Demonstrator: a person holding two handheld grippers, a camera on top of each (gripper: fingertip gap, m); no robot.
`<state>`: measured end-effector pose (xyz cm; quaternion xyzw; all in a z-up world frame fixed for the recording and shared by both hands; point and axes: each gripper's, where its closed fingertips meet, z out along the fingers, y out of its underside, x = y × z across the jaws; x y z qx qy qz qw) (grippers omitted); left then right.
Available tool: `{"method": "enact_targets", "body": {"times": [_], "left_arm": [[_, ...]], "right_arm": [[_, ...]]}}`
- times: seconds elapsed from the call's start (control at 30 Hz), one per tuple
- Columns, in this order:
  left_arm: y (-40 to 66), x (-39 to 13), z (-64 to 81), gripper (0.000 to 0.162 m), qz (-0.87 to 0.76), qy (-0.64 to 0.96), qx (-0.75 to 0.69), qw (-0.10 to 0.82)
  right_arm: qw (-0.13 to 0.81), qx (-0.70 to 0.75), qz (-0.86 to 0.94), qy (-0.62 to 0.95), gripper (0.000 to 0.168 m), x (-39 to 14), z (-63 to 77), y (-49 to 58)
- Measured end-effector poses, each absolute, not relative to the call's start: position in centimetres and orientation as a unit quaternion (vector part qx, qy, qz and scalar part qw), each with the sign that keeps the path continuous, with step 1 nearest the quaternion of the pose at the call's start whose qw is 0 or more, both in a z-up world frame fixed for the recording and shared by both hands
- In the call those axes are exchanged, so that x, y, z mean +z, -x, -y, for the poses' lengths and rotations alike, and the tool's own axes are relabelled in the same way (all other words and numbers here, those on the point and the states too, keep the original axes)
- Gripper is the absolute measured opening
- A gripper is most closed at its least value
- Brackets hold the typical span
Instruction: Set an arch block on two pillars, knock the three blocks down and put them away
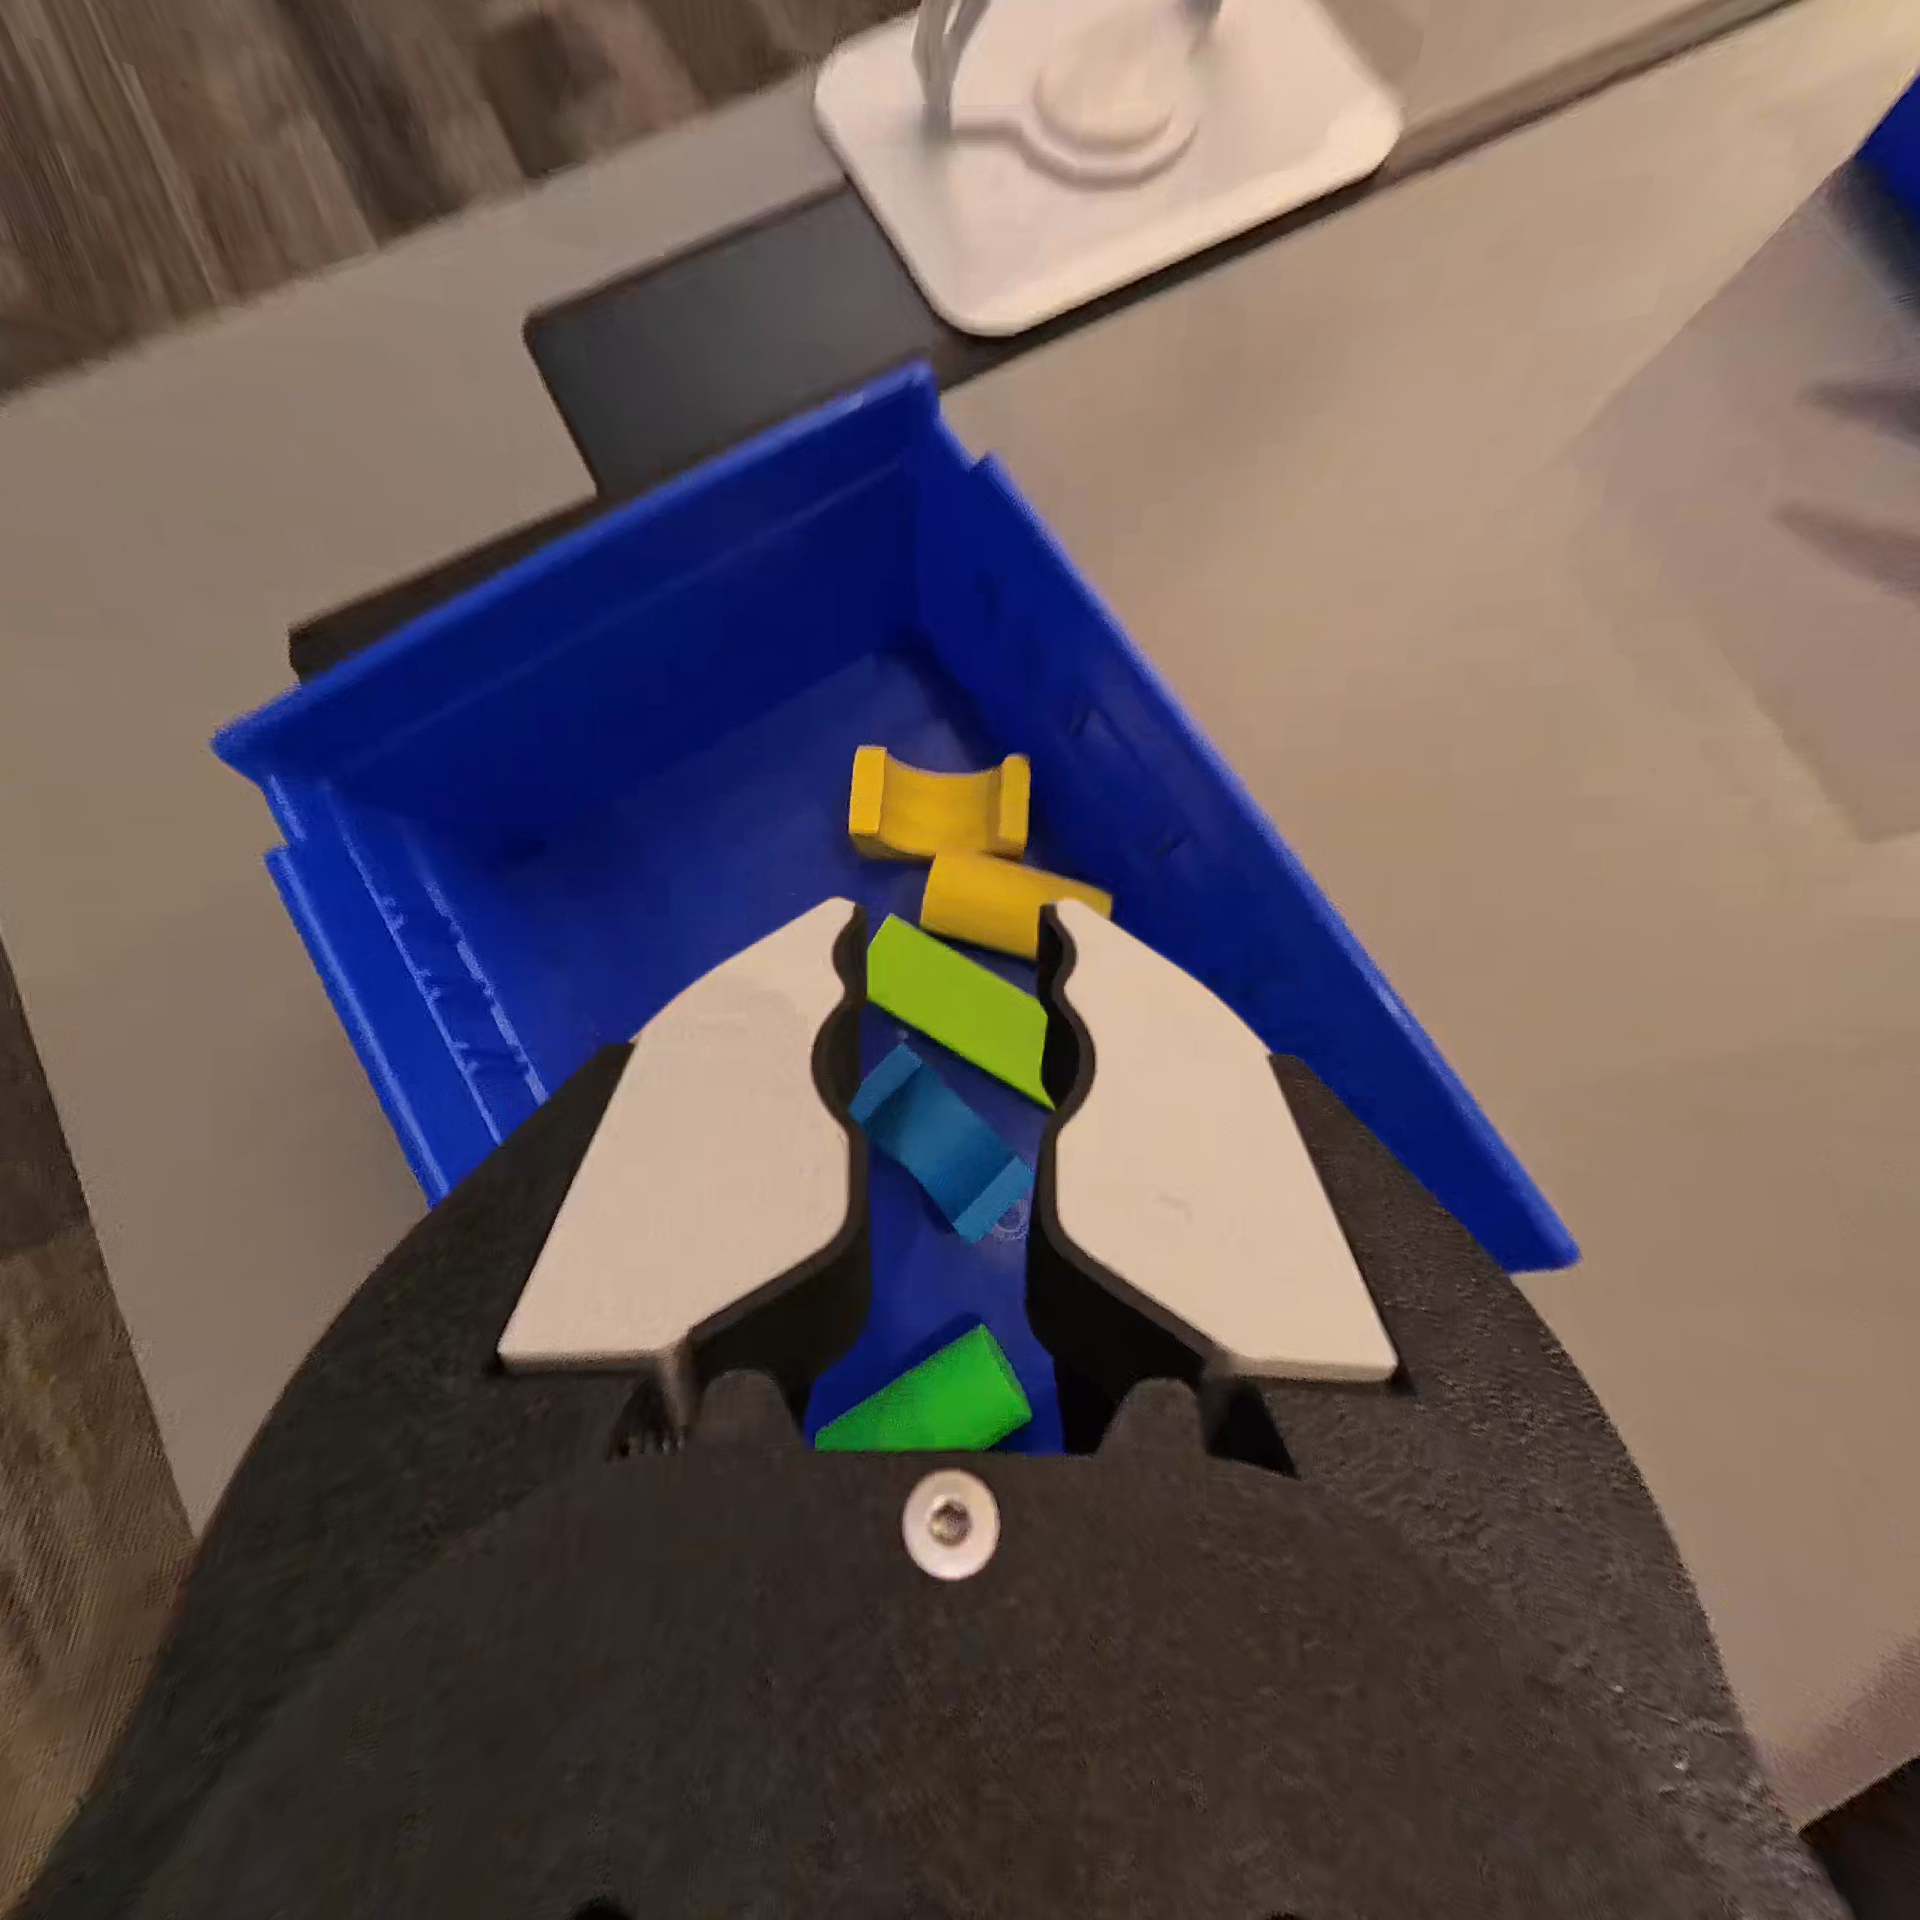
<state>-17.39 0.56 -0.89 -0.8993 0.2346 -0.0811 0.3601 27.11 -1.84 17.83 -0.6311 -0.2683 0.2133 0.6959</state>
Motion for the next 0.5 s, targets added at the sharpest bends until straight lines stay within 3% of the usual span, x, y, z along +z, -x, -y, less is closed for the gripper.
{"method": "enact_targets", "body": {"times": [0.23,0.37,0.5], "left_arm": [[18.5,-7.2,-1.0,0.031,-0.203,0.951,-0.053,0.227],[19.6,-8.6,0.5,0.04,-0.181,0.969,-0.038,0.166],[17.6,-7.9,0.9,0.037,-0.195,0.964,-0.063,0.172]], "right_arm": [[0.651,0.172,0.292,0.679,0.046,12.8,-0.4,-26.0],[0.648,0.138,0.304,0.684,0.046,12.0,-0.9,-25.9],[0.648,0.111,0.309,0.687,0.046,11.6,-1.3,-26.1]]}}
